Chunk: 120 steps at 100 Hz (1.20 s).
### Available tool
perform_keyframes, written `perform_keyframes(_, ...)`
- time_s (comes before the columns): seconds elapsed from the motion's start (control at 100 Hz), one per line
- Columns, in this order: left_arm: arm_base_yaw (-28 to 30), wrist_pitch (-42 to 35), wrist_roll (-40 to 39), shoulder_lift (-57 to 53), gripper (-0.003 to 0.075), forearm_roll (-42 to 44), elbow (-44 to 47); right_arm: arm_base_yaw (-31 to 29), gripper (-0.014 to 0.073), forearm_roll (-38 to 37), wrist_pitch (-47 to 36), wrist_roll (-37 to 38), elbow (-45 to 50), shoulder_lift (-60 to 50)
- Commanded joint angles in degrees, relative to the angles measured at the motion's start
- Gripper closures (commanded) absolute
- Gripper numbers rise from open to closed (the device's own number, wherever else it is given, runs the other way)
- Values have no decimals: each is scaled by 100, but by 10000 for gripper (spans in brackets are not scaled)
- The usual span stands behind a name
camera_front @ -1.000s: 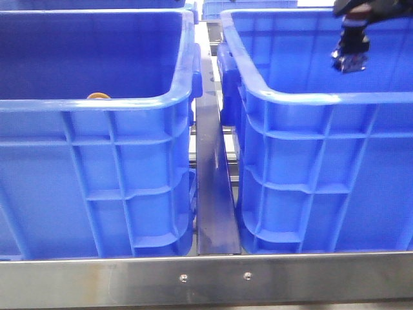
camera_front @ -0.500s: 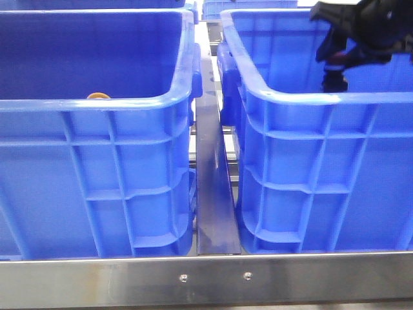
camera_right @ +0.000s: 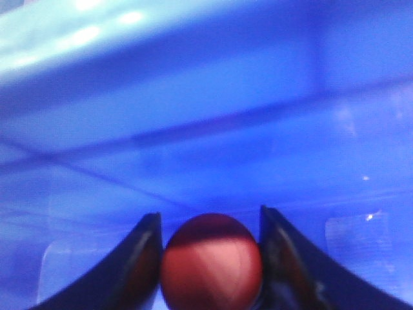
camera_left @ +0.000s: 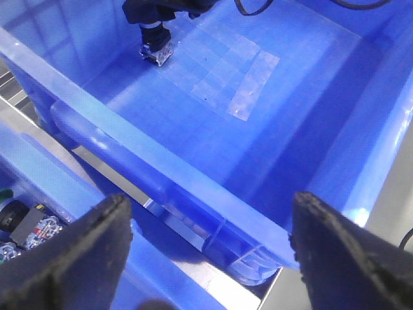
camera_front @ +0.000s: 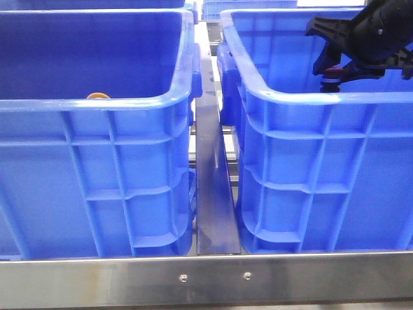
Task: Pick red and yellow buttons and place in box
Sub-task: 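Carry the red button with the right gripper and set it in the empty crate, then lower the left gripper into the button crate and grasp a yellow-capped button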
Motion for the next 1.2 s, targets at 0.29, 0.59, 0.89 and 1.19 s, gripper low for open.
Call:
perform_keyframes(0.29, -51, -440, -19, -191, 226, -56, -178, 2, 22, 71, -189, -40, -191, -335)
perform_keyframes(0.59, -51, -440, -19, -191, 226, -56, -178, 2, 25, 27, -501, -46, 347, -1303)
perform_keyframes(0.89, -51, -418, -83, -191, 227, -69, -178, 2, 25, -307, -532, -51, 1597, -3065)
perform_keyframes(1.19, -41, -264, -83, -209, 227, -69, -204, 2, 25, -311, -368, -51, 2806, -4876)
